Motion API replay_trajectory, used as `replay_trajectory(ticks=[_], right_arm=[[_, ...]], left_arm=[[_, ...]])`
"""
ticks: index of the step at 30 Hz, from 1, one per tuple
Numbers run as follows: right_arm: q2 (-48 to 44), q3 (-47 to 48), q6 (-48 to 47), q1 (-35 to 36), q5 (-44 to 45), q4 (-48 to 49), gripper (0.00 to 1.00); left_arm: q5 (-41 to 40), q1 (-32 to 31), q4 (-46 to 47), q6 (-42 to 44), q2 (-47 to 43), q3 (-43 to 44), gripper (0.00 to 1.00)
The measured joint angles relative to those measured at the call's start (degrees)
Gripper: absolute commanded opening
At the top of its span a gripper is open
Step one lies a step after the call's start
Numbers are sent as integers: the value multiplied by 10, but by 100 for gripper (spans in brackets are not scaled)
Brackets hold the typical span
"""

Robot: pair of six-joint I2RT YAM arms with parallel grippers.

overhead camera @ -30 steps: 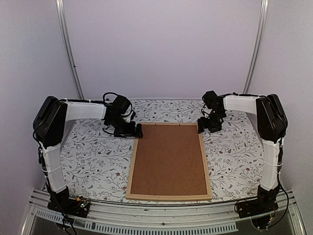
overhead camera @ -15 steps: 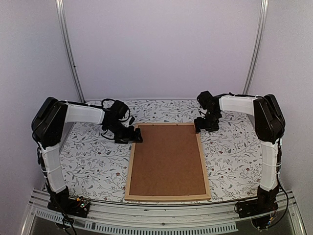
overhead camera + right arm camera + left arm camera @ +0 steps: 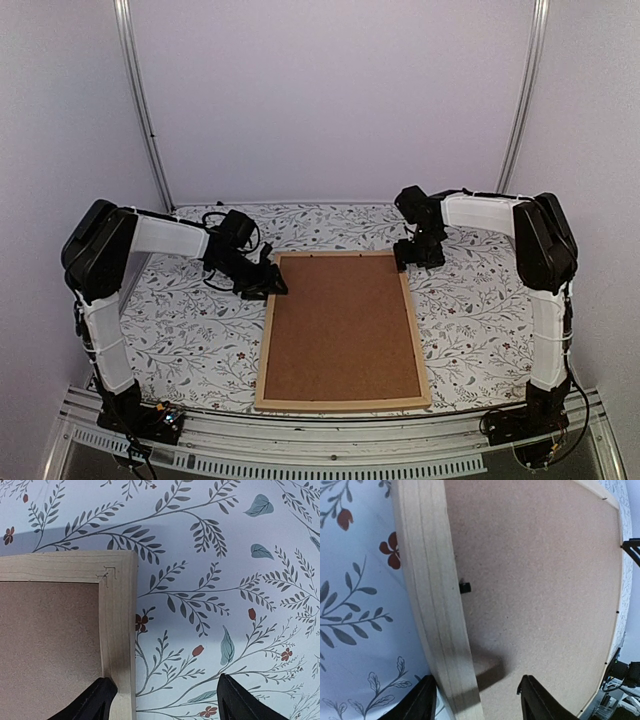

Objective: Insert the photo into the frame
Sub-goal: Press the fastener onto the backboard.

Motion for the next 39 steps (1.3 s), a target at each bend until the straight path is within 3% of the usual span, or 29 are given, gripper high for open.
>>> replay_trajectory(ticks=[19,24,29,32,39], right_arm=[[27,39,38,49,112,-42,76],[29,41,42,54,125,-45,76],[29,42,43,54,127,-46,76],[29,42,43,54,127,-45,76],[29,42,42,55,126,-45,77]], left_arm=[[-30,-11,2,-28,-2,0,60],[-59,-19,-2,-24,-4,0,46],[-93,-25,-16,-14,-10,1,17],[-112,-25,-28,-13,-17,4,4],[-138,-35,-50,-14,-14,19,0]])
